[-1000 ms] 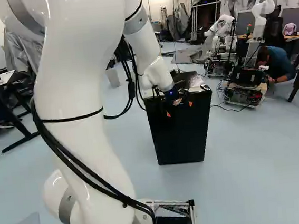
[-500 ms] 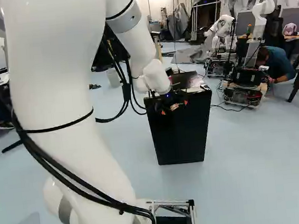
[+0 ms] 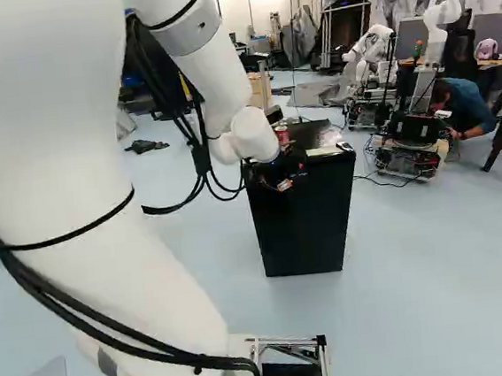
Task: Grab a drink from the fridge
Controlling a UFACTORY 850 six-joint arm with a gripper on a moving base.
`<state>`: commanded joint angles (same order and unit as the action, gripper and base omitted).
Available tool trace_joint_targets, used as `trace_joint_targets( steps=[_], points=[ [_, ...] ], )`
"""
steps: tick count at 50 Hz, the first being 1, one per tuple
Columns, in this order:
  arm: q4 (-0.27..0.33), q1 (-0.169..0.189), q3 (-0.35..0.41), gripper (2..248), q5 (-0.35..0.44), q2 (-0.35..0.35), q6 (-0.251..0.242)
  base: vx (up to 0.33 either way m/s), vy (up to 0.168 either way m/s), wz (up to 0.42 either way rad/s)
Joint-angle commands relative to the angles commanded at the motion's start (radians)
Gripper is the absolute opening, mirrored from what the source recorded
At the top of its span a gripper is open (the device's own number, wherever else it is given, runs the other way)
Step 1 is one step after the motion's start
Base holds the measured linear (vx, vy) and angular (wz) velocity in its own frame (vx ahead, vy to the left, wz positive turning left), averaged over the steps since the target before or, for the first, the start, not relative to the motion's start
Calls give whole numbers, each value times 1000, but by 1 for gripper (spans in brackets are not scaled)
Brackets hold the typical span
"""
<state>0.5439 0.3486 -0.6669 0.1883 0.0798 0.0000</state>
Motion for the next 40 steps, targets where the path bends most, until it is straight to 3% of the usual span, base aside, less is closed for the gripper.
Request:
trace_joint_targets(
  steps=[27,40],
  points=[
    [-121,-2,153,247,283,-150,0,0,0,0],
    [-202,-25,205,247,410,-204,0,0,0,0]
  ],
)
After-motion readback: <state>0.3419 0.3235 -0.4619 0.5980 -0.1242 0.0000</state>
